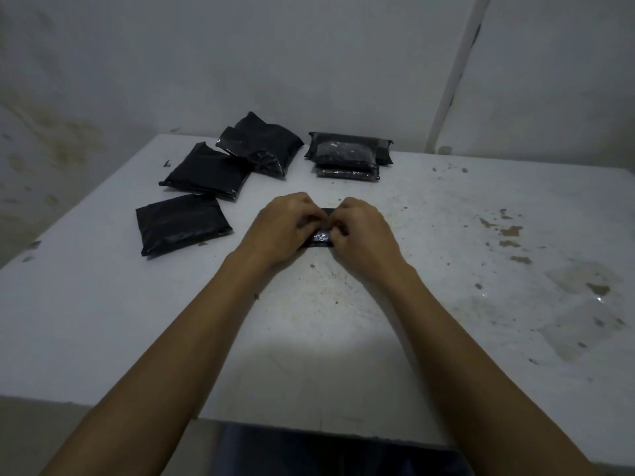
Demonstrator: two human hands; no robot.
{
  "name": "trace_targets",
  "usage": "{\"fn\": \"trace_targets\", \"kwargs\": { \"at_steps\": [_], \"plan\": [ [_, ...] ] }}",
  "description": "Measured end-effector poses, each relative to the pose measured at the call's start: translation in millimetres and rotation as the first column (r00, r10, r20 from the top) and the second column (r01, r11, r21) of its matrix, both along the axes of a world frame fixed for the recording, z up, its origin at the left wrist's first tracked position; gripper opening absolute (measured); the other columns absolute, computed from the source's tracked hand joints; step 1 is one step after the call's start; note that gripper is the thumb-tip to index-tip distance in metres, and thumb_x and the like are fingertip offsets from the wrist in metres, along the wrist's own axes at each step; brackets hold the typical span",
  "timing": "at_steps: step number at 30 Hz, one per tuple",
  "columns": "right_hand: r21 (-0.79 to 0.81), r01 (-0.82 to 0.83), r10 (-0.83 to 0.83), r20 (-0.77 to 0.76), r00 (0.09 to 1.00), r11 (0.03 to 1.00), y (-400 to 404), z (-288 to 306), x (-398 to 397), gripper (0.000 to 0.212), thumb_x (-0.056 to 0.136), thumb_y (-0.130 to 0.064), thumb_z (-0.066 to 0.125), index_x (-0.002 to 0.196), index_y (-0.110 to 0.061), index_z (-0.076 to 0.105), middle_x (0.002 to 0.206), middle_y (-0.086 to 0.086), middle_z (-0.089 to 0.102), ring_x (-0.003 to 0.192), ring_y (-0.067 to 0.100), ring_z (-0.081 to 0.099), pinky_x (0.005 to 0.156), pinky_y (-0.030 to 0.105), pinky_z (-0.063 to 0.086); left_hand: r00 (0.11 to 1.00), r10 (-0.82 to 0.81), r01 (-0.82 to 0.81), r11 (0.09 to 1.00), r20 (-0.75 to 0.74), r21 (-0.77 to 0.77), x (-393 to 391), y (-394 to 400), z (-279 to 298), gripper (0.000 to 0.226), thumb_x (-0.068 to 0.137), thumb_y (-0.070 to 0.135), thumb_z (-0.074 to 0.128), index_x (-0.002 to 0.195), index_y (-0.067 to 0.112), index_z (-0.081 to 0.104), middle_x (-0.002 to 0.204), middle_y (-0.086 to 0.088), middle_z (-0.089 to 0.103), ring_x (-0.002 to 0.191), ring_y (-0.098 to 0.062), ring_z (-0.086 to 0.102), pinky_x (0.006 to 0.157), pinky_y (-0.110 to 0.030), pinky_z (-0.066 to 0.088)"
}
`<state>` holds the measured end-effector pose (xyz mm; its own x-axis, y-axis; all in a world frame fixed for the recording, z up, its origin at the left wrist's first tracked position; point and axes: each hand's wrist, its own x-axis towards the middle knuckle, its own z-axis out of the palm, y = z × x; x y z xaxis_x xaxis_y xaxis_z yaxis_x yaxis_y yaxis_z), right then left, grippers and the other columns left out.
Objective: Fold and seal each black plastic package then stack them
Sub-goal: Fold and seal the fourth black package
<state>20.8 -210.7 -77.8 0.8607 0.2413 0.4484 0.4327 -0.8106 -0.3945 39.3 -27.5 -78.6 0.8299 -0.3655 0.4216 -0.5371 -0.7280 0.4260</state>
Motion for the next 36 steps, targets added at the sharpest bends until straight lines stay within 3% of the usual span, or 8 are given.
{"fn": "trace_targets", "kwargs": {
  "at_steps": [8, 17, 21, 24, 27, 29, 32, 36],
  "plan": [
    [0.099, 0.026, -0.021, -0.046, 0.999, 0.995, -19, -13, 12, 0.02, 0.079, -0.005, 0.065, 0.091, -0.01, 0.079, 0.09, 0.005, 0.07, 0.085, 0.022, 0.062, 0.078, 0.037, 0.053, 0.989, -0.038, 0.021, 0.992, -0.14, -0.122, 12, 27, -14, 0.025, 0.087, 0.033, 0.081, 0.111, 0.029, 0.08, 0.107, 0.01, 0.069, 0.096, -0.005, 0.063, 0.083, -0.023, 0.052],
    [0.137, 0.095, -0.078, -0.124, 0.989, 0.986, -27, -15, 9, 0.018, 0.08, -0.005, 0.068, 0.095, -0.011, 0.077, 0.093, -0.001, 0.063, 0.088, 0.015, 0.056, 0.074, 0.02, 0.041, 0.977, -0.037, 0.021, 0.996, -0.208, -0.082, 7, 42, -12, 0.04, 0.084, 0.031, 0.084, 0.123, 0.029, 0.075, 0.112, 0.009, 0.066, 0.101, -0.008, 0.062, 0.087, -0.021, 0.051],
    [0.087, 0.151, -0.142, -0.104, 0.984, 0.985, -29, -18, 3, 0.018, 0.08, -0.015, 0.068, 0.098, -0.014, 0.071, 0.094, -0.004, 0.054, 0.092, 0.018, 0.053, 0.073, 0.027, 0.04, 0.979, -0.004, -0.034, 0.983, -0.205, -0.183, 0, 43, -23, 0.038, 0.085, 0.027, 0.084, 0.12, 0.036, 0.074, 0.106, 0.007, 0.063, 0.098, -0.005, 0.059, 0.088, -0.022, 0.048],
    [0.02, 0.034, -0.033, -0.034, 0.999, 0.999, -29, -13, -2, 0.039, 0.069, -0.034, 0.072, 0.103, -0.018, 0.064, 0.113, -0.001, 0.053, 0.104, 0.017, 0.048, 0.091, 0.035, 0.045, 0.981, 0.021, -0.06, 0.979, -0.194, -0.196, -2, 40, -29, 0.036, 0.086, 0.033, 0.081, 0.119, 0.041, 0.071, 0.108, 0.008, 0.059, 0.101, -0.003, 0.058, 0.091, -0.028, 0.052],
    [-0.029, -0.1, 0.098, -0.069, 0.993, 0.995, -19, -9, 1, 0.045, 0.066, -0.041, 0.069, 0.104, -0.021, 0.055, 0.126, 0.0, 0.052, 0.112, 0.013, 0.039, 0.109, 0.043, 0.037, 0.976, 0.041, -0.079, 0.982, -0.213, -0.173, 1, 33, -27, 0.033, 0.086, 0.04, 0.077, 0.118, 0.044, 0.07, 0.109, 0.011, 0.058, 0.101, -0.001, 0.058, 0.088, -0.034, 0.052],
    [-0.035, -0.092, 0.089, -0.088, 0.992, 0.995, -13, -9, 7, 0.038, 0.07, -0.039, 0.067, 0.1, -0.023, 0.051, 0.106, -0.005, 0.054, 0.094, 0.012, 0.042, 0.096, 0.04, 0.044, 0.976, 0.042, -0.082, 0.98, -0.215, -0.179, 6, 28, -26, 0.029, 0.088, 0.043, 0.075, 0.116, 0.044, 0.07, 0.108, 0.01, 0.059, 0.099, -0.004, 0.059, 0.087, -0.035, 0.052],
    [-0.087, -0.053, 0.046, -0.081, 0.996, 0.995, -16, -5, 15, 0.032, 0.076, -0.03, 0.069, 0.099, -0.024, 0.048, 0.094, -0.007, 0.054, 0.081, 0.015, 0.046, 0.073, 0.032, 0.039, 0.972, 0.024, -0.101, 0.94, -0.232, -0.325, 19, 22, -23, 0.018, 0.094, 0.04, 0.071, 0.112, 0.04, 0.072, 0.108, 0.009, 0.064, 0.098, -0.008, 0.062, 0.087, -0.032, 0.053],
    [-0.063, 0.031, -0.034, -0.052, 0.998, 0.998, -33, 1, 27, 0.023, 0.085, -0.025, 0.069, 0.103, -0.023, 0.054, 0.095, -0.004, 0.059, 0.081, 0.014, 0.052, 0.071, 0.028, 0.04, 0.961, 0.056, -0.184, 0.858, -0.27, -0.479, 42, 9, -21, 0.019, 0.101, 0.042, 0.059, 0.11, 0.034, 0.074, 0.105, 0.014, 0.072, 0.098, -0.008, 0.066, 0.09, -0.037, 0.055]
  ]
}}
